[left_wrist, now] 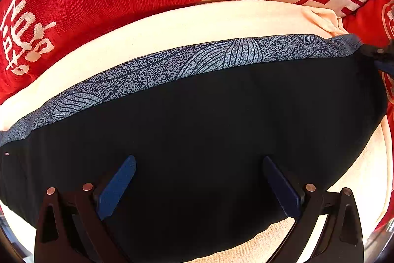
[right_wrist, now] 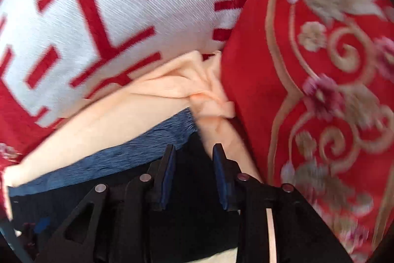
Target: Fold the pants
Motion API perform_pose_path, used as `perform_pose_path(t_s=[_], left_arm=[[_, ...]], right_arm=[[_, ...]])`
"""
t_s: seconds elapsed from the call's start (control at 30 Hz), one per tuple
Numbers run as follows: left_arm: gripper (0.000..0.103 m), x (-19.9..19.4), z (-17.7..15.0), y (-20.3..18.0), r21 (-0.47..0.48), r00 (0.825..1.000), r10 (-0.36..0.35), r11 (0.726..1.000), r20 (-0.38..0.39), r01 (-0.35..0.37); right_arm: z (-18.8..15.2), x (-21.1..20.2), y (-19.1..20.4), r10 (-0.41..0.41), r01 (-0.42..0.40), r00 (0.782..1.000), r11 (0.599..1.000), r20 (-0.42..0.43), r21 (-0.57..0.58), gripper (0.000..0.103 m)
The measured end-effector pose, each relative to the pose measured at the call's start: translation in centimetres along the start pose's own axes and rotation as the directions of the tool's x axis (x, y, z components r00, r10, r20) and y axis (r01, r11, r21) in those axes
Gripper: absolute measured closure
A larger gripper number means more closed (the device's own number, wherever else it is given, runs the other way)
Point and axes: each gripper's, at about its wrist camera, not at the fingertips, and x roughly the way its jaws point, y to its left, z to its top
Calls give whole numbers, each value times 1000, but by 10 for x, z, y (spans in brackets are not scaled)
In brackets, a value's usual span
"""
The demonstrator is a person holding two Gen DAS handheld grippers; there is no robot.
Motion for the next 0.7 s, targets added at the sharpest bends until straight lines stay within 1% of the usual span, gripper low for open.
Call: perform_pose_path(t_s=[0.03,0.07,0.17,0.23,0.27,0.33,0.43,0.53,0.63,0.7], left_arm=[[0,-1,0,-1,-1,1000,1,1000,0,-1],[0,-1,-1,-1,-2,1000,2,1000,0,-2],[0,-1,-1,-2,-1,1000,1,1000,0,-1],[0,-1,-1,-2,-3,1000,2,1000,0,-2],[0,-1,-1,-2,-2,1000,2,1000,1,-2],[0,-2,-2,-3,-2,1000,4,1000,5,-4],[0,-3,-3,-4,-4,1000,5,1000,8,-5],[0,-5,-5,-6,-5,1000,7,1000,12,-7],[0,-6,-6,-5,-6,1000,7,1000,12,-7],[0,-6,-7,-5,-6,1000,7,1000,13,-7]], right_arm=[[-8,-9,1,45,-45,999,999,8,15,57],[-14,-15,1,74,-74,997,997,11,27,56],[-42,-30,-1,174,-173,985,981,5,92,54],[-62,-30,-3,220,-214,975,964,-23,156,54],[-73,-28,4,234,-224,971,957,-35,183,54],[-94,-25,-4,255,-234,965,943,-65,236,54],[-115,-14,-19,279,-242,957,921,-82,305,54],[-130,-7,-37,344,-291,937,865,-62,408,54],[-137,-5,-47,378,-329,925,833,-25,444,54],[-140,-1,-54,410,-361,912,803,0,473,54]])
